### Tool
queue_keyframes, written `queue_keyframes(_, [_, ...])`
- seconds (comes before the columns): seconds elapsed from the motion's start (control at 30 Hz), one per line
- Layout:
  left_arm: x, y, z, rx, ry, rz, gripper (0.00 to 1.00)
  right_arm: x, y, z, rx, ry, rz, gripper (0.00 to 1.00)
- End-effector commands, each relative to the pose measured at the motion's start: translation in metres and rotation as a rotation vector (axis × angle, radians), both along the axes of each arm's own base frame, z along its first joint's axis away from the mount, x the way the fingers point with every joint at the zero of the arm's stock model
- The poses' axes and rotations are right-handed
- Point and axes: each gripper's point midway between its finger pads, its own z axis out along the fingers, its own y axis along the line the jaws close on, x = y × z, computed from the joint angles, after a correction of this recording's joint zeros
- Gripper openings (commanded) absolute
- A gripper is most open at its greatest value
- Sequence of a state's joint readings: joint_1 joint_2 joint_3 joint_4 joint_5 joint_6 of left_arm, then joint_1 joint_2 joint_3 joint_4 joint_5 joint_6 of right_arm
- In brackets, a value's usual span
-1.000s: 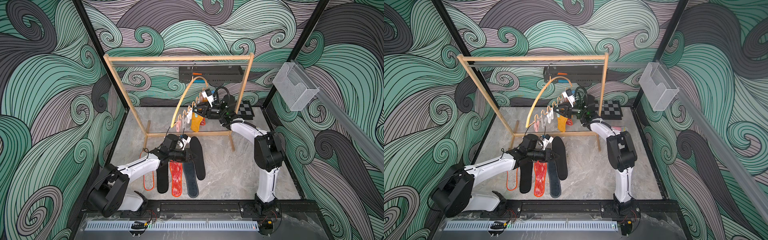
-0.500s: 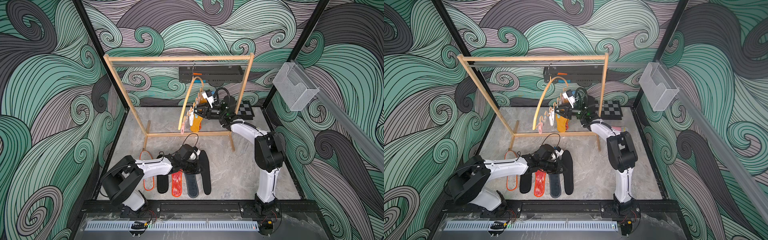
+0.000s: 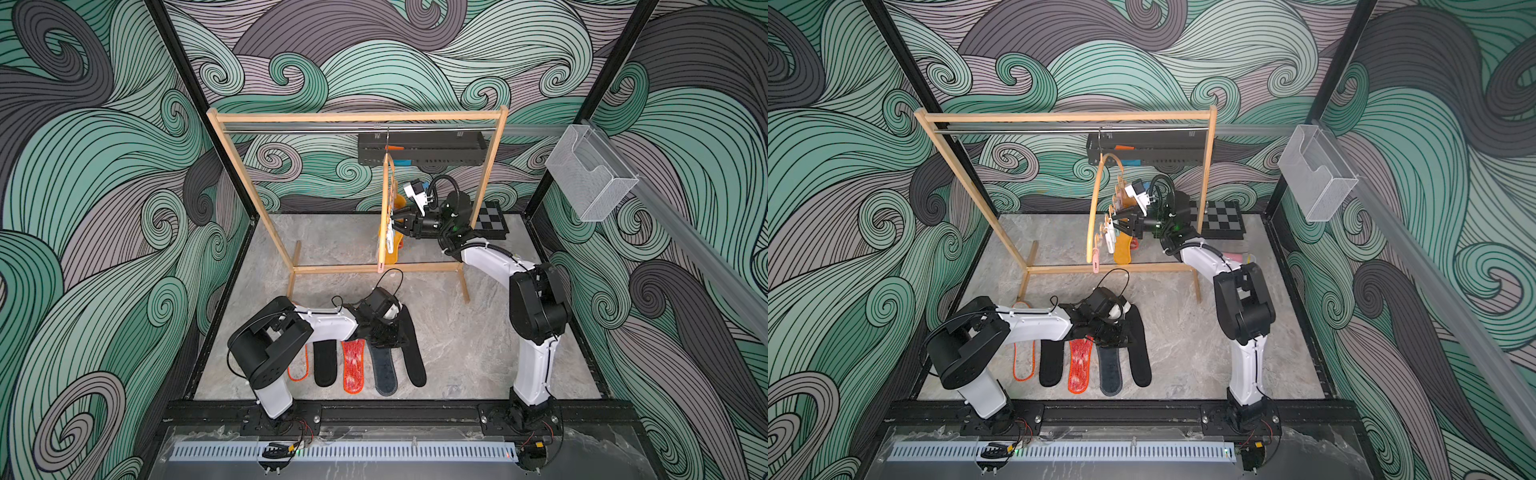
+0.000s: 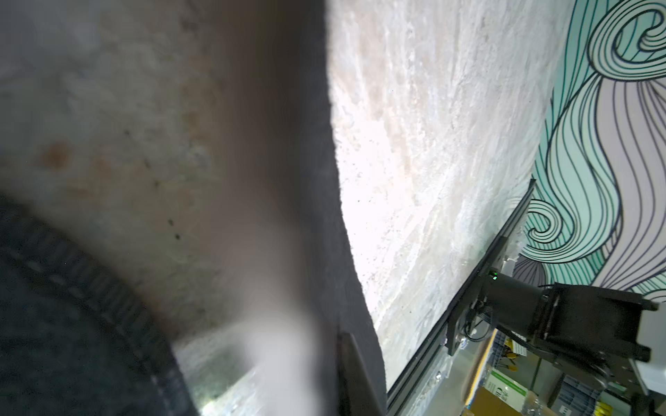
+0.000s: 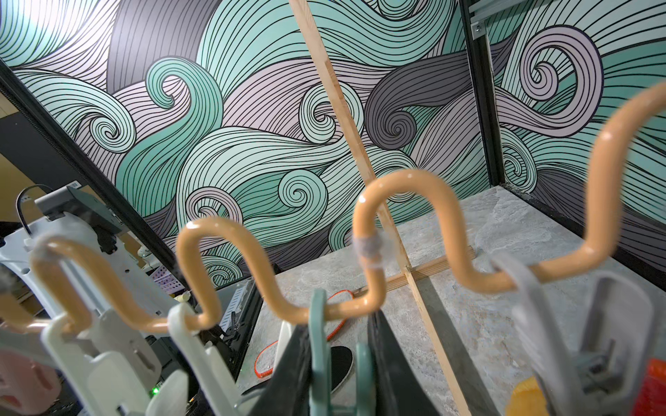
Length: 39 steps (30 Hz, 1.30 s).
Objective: Take the shoe insoles off the hanger
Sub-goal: Place the insole at the center of the board.
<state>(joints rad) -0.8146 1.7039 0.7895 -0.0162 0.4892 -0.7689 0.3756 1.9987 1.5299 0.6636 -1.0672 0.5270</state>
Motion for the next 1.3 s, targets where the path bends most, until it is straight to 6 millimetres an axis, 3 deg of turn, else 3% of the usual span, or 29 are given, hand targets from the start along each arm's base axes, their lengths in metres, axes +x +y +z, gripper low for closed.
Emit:
queue_keyframes(0.0, [0.0, 0.007, 0.0, 0.08, -0.019, -0.036, 0.18, -0.001, 0.0, -0.013, -0.02, 0.045, 0.01, 0.05])
queue_keyframes(0.17, [0.001, 0.01, 0.006, 0.118, -0.026, -0.063, 0.28, -0.002, 0.0, -0.013, -0.02, 0.044, 0.012, 0.06])
queue_keyframes(0.5, [0.0, 0.022, 0.013, 0.203, -0.038, -0.101, 0.35, -0.002, -0.001, -0.013, -0.02, 0.047, 0.012, 0.06])
queue_keyframes(0.73, [0.001, 0.021, 0.027, 0.186, -0.07, -0.125, 0.37, -0.003, -0.001, -0.012, -0.019, 0.045, 0.015, 0.07])
queue_keyframes(1.1, [0.002, 0.011, 0.016, 0.175, -0.034, -0.145, 0.37, -0.004, -0.001, -0.01, -0.018, 0.045, 0.018, 0.07])
queue_keyframes(1.27, [0.002, 0.017, 0.035, 0.168, -0.082, -0.137, 0.37, -0.004, -0.001, -0.011, -0.019, 0.047, 0.019, 0.08])
